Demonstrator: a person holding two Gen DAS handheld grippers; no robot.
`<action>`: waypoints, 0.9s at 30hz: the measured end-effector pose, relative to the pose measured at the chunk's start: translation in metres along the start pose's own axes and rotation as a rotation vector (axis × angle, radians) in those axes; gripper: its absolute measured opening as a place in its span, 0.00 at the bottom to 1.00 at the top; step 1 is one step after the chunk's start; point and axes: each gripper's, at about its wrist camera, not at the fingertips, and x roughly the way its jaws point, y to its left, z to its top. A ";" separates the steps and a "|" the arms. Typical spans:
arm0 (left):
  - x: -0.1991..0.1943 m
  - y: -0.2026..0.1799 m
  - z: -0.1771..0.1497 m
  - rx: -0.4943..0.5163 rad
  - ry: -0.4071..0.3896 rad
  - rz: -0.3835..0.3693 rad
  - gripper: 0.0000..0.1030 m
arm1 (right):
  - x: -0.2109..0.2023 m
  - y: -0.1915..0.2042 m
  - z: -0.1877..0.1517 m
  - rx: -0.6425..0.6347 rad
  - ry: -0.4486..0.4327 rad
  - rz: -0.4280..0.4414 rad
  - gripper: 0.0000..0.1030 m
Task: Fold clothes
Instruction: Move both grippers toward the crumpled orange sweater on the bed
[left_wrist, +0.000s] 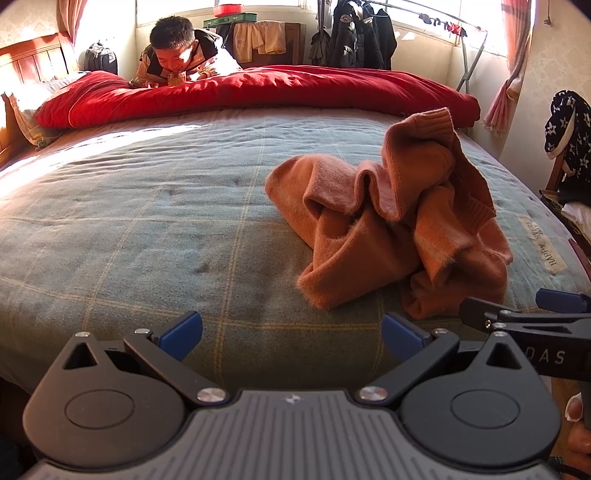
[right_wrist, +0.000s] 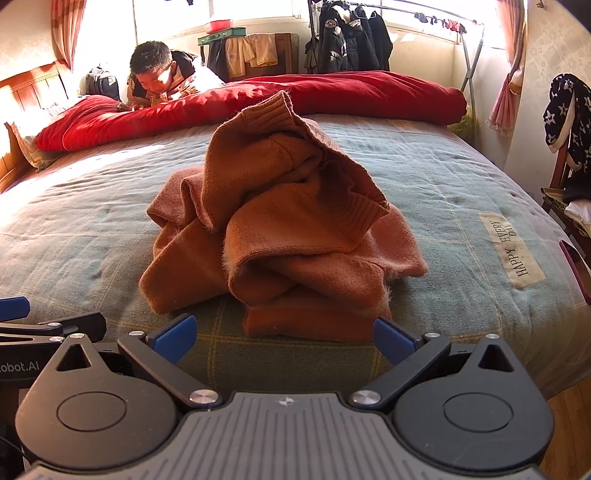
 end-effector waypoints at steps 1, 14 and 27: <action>0.000 0.000 0.000 0.000 0.001 0.001 1.00 | 0.000 0.000 0.000 0.000 0.001 0.000 1.00; 0.000 0.000 -0.002 -0.001 0.003 0.002 1.00 | 0.001 0.000 -0.002 0.003 0.005 0.001 1.00; 0.000 -0.001 -0.001 -0.001 0.000 0.002 1.00 | 0.000 -0.002 -0.001 0.001 -0.005 0.005 1.00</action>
